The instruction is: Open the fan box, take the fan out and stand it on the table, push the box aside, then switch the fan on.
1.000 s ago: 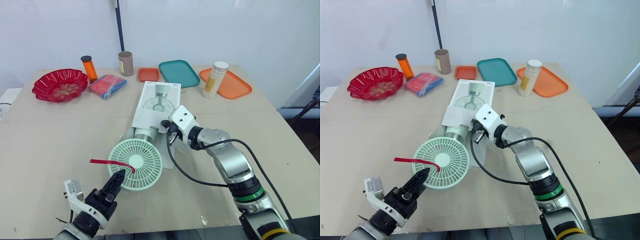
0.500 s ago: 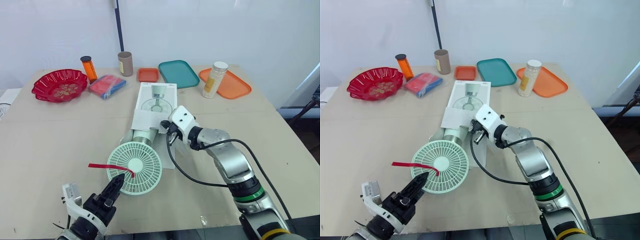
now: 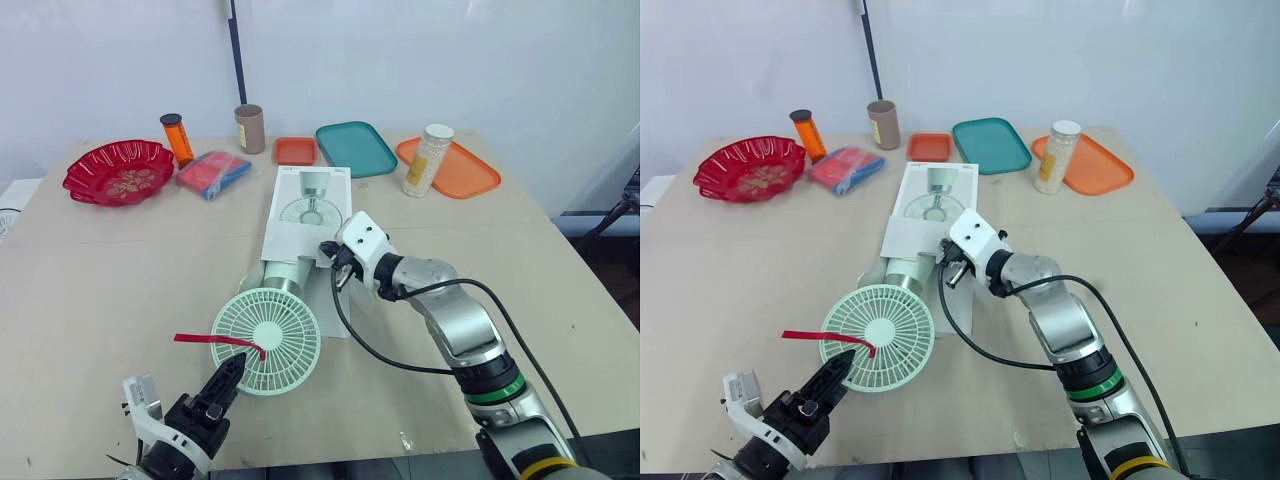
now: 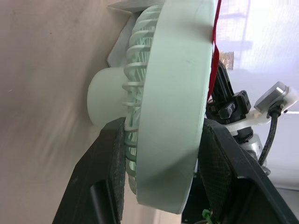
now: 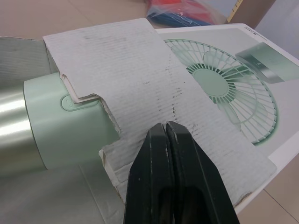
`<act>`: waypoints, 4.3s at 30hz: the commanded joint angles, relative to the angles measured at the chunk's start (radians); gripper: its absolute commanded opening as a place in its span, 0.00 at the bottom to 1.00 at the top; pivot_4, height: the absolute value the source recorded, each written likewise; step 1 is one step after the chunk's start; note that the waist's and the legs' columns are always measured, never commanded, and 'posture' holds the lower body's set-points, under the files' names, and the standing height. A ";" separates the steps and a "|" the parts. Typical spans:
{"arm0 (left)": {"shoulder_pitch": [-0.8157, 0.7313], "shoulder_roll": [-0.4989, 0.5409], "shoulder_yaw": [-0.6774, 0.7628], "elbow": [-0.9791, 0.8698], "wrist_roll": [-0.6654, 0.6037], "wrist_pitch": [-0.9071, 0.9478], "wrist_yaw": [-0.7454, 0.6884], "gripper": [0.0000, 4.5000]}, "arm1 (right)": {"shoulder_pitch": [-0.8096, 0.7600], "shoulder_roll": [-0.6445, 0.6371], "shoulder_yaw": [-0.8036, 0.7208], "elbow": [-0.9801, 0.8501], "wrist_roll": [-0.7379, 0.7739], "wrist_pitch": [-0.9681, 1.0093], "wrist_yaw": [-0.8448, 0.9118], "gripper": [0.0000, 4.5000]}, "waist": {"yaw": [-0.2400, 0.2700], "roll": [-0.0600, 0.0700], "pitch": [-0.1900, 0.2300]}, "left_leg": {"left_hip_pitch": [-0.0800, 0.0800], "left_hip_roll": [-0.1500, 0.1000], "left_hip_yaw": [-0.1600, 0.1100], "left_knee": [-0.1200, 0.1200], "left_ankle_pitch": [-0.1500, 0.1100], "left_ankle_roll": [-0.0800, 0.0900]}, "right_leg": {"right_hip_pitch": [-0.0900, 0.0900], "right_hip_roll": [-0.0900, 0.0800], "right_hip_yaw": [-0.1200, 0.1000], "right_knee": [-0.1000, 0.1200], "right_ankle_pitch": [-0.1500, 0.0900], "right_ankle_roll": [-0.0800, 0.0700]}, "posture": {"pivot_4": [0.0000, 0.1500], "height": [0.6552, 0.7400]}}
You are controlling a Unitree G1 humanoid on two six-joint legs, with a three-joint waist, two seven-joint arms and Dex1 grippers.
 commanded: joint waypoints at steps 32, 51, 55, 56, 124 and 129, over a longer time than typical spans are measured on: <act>0.039 0.046 0.207 -0.159 -0.123 -0.143 0.186 0.99 | 0.029 -0.004 0.020 0.053 -0.016 -0.008 0.004 0.00 | 0.002 0.002 0.007 | 0.000 0.000 -0.002 0.001 0.000 0.000 | -0.002 0.000 0.000 0.000 0.000 0.000 | 1.00 1.00; 0.042 0.477 0.667 0.371 0.040 0.247 -0.399 0.99 | -0.002 -0.037 -0.108 -0.087 0.162 0.051 0.127 0.00 | 0.001 0.003 0.015 | -0.002 0.002 -0.002 0.000 -0.001 -0.001 | -0.005 0.004 -0.002 0.000 0.001 -0.003 | 1.00 1.00; 0.002 0.499 0.661 0.423 0.151 0.295 -0.503 0.99 | -0.004 -0.061 -0.137 -0.125 0.216 0.080 0.149 0.00 | -0.001 0.002 0.018 | -0.005 0.003 -0.001 0.000 -0.001 -0.001 | -0.008 0.004 -0.002 0.000 0.003 -0.007 | 1.00 1.00; -0.007 0.505 0.662 0.432 0.178 0.304 -0.527 0.99 | -0.005 -0.066 -0.147 -0.139 0.237 0.090 0.158 0.00 | -0.002 0.002 0.018 | -0.006 0.004 -0.001 0.000 -0.001 -0.001 | -0.010 0.004 -0.002 0.000 0.004 -0.010 | 1.00 1.00; -0.947 0.567 0.074 1.241 1.606 -1.422 -1.183 1.00 | 0.003 -0.575 -0.330 -0.295 0.774 0.215 0.610 0.98 | 0.003 0.001 0.022 | -0.009 0.006 0.005 0.005 -0.001 0.000 | -0.015 0.003 -0.003 0.005 0.016 -0.006 | 1.00 1.00; -1.038 0.565 0.039 1.335 1.672 -1.628 -1.149 1.00 | 0.009 -0.577 -0.333 -0.300 0.774 0.208 0.607 0.98 | 0.003 0.001 0.022 | -0.009 0.005 0.005 0.005 -0.001 0.000 | -0.015 0.003 -0.003 0.006 0.017 -0.006 | 1.00 1.00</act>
